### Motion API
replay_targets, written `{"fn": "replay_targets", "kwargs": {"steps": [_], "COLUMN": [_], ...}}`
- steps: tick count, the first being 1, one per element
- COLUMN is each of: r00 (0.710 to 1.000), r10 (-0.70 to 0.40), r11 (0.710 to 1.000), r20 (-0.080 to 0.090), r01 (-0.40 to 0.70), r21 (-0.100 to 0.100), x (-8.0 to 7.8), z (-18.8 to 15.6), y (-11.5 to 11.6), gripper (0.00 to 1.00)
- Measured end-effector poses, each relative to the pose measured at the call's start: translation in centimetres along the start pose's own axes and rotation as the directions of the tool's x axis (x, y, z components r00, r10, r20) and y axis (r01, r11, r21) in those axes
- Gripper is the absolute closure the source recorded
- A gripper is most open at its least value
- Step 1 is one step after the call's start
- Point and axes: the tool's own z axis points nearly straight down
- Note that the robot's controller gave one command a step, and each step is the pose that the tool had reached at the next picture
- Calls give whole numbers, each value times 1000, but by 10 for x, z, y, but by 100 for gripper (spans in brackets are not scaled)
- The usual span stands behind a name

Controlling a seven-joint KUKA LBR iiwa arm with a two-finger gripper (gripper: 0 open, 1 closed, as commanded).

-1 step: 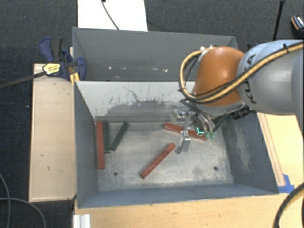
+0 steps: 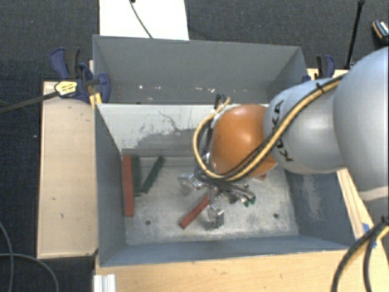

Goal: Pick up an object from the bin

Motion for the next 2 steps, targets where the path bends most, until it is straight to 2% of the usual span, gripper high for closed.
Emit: {"fn": "replay_targets", "kwargs": {"steps": [1,2], "r00": [999,997], "r10": [-33,-75], "r11": [999,997], "r20": [7,8], "r01": [33,75], "r21": [5,5], "x": [8,7], "z": [-33,-32], "y": [11,7], "gripper": [0,0]}}
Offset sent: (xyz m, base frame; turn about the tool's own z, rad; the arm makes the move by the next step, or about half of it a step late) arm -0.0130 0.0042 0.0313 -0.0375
